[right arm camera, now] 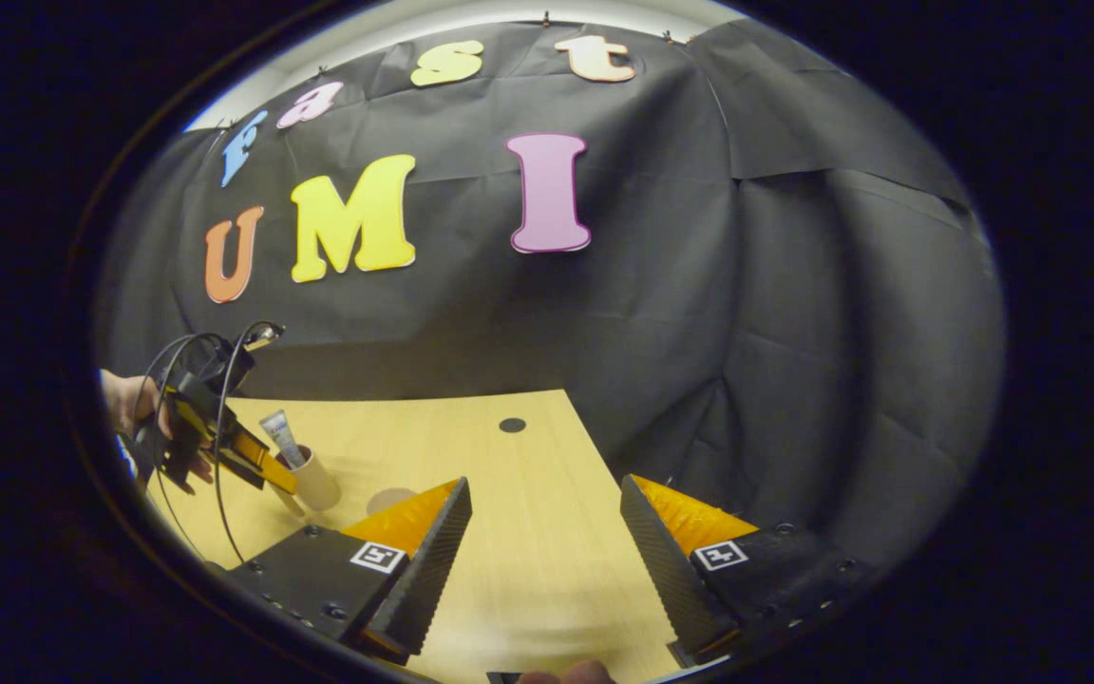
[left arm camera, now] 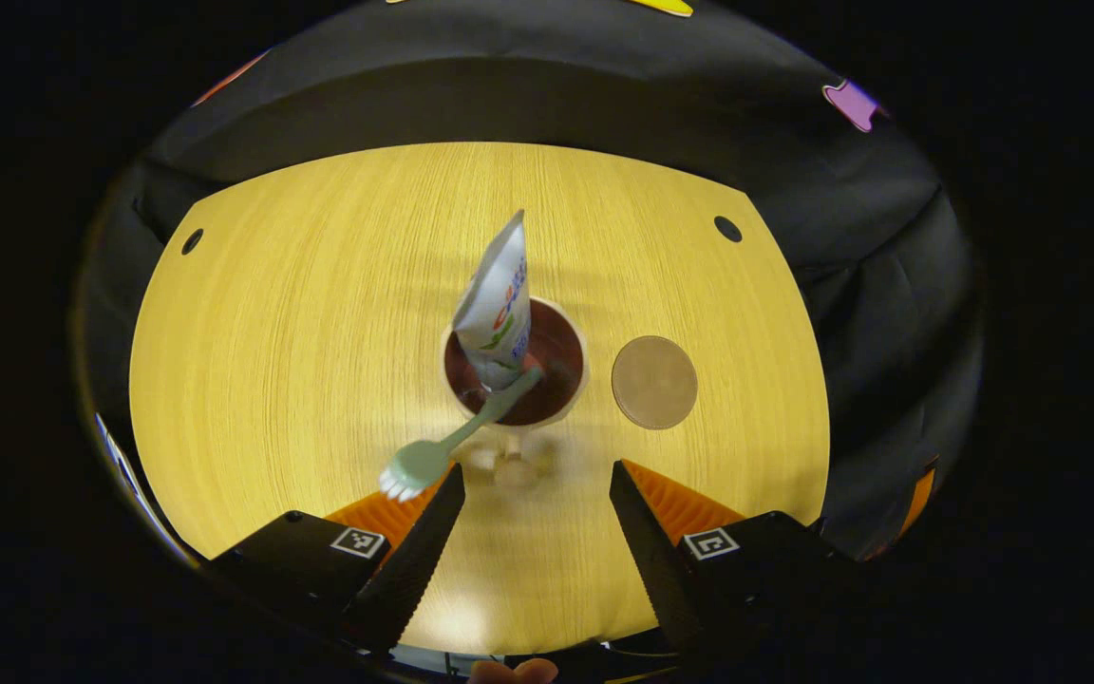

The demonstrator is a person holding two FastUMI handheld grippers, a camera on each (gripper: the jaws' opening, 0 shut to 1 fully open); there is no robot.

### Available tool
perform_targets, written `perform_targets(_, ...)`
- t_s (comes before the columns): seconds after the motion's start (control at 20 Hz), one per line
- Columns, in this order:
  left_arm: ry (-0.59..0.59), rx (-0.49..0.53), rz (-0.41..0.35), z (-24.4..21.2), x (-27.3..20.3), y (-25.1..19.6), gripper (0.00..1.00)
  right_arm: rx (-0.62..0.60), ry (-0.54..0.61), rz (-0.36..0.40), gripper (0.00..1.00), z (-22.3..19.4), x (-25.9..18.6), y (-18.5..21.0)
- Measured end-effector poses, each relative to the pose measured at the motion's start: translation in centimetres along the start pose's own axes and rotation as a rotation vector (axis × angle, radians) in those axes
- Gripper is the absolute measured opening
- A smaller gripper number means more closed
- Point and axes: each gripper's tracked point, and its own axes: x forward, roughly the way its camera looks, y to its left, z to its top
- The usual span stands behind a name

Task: Put the toothbrush and toothpaste on the desktop into the cup, then pick up the cup and place it on the coaster on the desktop.

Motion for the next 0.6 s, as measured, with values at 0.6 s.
perform_targets(0.6,0.181,0.02,0.075,-3.0,-3.4,-3.7,0.81,0.019,0.046,-0.023,0.94,-0.6,1.7,-0.6)
